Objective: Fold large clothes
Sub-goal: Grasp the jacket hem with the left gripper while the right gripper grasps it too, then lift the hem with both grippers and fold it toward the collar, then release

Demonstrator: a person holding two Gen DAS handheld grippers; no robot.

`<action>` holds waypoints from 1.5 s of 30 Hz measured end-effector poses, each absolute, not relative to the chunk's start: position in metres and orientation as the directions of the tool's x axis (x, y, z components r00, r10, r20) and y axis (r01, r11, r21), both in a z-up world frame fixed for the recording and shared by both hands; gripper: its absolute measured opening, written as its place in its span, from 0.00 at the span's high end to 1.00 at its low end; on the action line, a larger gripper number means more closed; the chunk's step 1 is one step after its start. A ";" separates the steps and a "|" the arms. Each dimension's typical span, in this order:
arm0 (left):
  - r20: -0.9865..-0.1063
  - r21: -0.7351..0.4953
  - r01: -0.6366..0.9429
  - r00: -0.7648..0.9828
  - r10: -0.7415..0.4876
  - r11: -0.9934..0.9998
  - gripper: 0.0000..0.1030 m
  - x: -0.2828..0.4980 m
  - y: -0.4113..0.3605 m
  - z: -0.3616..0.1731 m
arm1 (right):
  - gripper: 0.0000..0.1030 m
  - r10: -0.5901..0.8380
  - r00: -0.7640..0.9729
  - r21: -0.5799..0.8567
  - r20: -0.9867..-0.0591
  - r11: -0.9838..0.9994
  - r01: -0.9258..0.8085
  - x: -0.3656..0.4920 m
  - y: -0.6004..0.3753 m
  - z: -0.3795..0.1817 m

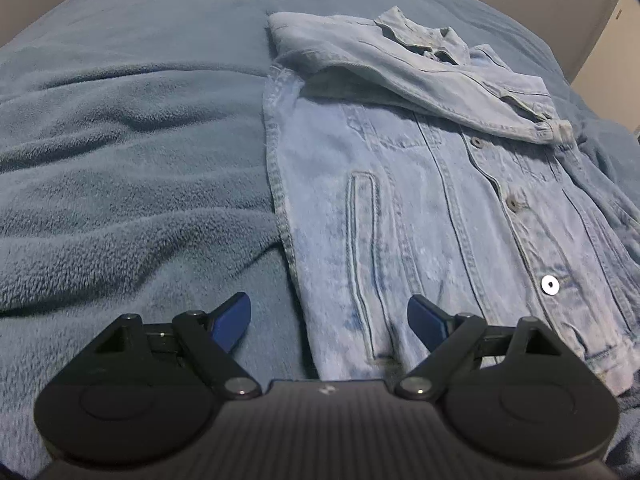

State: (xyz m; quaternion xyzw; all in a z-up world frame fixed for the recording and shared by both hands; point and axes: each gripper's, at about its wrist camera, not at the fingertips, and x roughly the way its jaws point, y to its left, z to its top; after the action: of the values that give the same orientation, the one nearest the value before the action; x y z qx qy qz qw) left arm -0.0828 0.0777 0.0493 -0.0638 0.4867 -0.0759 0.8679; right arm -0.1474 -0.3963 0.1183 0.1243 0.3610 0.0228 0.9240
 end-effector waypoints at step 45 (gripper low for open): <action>-0.554 -0.763 0.039 0.474 -0.684 0.645 0.90 -0.033 0.142 0.066 | 0.79 0.602 0.606 0.641 -0.520 0.744 -0.190 -0.072 -0.427 0.152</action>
State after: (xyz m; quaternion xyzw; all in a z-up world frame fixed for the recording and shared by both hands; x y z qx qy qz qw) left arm -0.0335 0.1415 0.0661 -0.3525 0.4579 -0.2310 0.7827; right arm -0.0715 -0.4271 0.1520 0.2723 0.3784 0.2321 0.8537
